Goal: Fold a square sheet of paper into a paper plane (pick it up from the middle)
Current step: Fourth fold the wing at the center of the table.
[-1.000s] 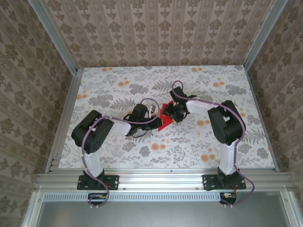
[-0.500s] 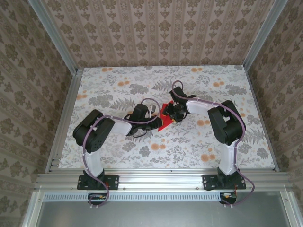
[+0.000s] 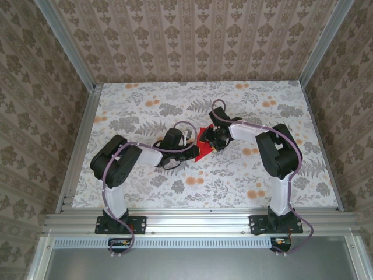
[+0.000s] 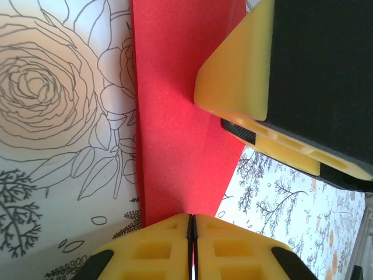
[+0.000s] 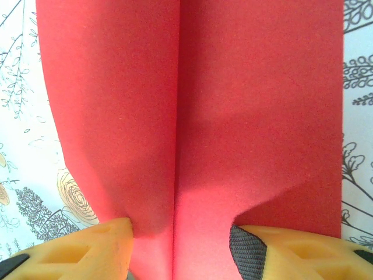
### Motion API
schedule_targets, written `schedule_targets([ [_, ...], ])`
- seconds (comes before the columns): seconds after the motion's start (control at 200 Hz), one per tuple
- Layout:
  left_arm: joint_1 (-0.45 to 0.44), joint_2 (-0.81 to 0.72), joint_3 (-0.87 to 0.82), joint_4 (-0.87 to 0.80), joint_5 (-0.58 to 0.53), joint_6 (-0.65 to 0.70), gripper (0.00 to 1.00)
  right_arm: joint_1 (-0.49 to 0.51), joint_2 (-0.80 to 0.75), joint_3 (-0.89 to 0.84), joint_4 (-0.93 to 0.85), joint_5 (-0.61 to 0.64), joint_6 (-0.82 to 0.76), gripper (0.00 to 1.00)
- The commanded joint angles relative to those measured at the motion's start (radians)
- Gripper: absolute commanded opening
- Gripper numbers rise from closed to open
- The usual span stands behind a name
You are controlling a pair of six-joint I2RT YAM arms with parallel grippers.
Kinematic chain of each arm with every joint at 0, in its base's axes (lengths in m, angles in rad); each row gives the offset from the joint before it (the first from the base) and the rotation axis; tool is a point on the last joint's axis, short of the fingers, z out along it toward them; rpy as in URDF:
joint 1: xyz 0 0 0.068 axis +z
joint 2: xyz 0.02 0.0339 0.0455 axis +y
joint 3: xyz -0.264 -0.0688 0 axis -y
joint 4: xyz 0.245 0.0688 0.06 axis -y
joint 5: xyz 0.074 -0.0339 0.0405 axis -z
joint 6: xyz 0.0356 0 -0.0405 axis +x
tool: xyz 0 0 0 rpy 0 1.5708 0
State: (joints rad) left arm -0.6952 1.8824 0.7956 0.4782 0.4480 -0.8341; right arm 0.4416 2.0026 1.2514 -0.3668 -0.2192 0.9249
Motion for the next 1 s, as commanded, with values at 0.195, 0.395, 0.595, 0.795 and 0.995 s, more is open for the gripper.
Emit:
schedule_targets([
  [0.195,-0.004,0.037,0.033,-0.089,-0.026,0.044,0.11,-0.019,0.248,-0.126,-0.236,0.236,0.014,0.56],
  [0.395,-0.01,0.03,0.045,-0.161,-0.054,0.073,0.1,-0.019,0.249,-0.123,-0.241,0.242,0.014,0.56],
  [0.595,-0.038,0.029,0.093,-0.304,-0.101,0.147,0.09,-0.017,0.254,-0.122,-0.251,0.261,0.018,0.56],
  [0.795,-0.046,0.023,0.1,-0.377,-0.144,0.159,0.08,-0.017,0.258,-0.121,-0.255,0.266,0.02,0.56],
  [0.995,-0.047,0.032,0.098,-0.376,-0.135,0.15,0.07,-0.015,0.231,-0.104,-0.255,0.238,-0.006,0.56],
])
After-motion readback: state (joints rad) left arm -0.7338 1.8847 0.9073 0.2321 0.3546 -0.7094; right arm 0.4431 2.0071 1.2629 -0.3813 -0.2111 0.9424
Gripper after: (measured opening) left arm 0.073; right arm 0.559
